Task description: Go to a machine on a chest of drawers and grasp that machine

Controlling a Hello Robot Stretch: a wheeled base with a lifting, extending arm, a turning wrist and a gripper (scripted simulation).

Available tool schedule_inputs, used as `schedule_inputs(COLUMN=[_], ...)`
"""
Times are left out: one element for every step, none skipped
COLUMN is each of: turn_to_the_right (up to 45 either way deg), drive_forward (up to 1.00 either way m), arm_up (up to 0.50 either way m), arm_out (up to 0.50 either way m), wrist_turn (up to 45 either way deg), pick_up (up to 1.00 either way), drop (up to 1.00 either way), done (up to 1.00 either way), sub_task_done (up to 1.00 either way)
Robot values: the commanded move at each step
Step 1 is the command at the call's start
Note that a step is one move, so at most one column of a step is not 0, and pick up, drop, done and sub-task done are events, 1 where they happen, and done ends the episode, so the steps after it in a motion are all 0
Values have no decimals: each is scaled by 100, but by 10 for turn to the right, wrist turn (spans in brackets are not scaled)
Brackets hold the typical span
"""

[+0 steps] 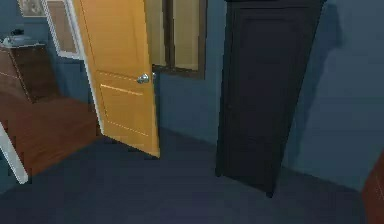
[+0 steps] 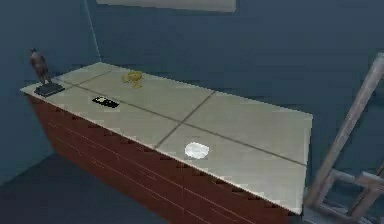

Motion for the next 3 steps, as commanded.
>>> schedule_inputs(turn_to_the_right=[-360, 0, 0], drive_forward=[0, 100, 100], arm_up=[0, 0, 0], arm_out=[0, 0, 0], wrist_turn=[0, 0, 0], pick_up=[0, 0, 0], drop=[0, 0, 0], done=[0, 0, 0], sub_task_done=[0, 0, 0])
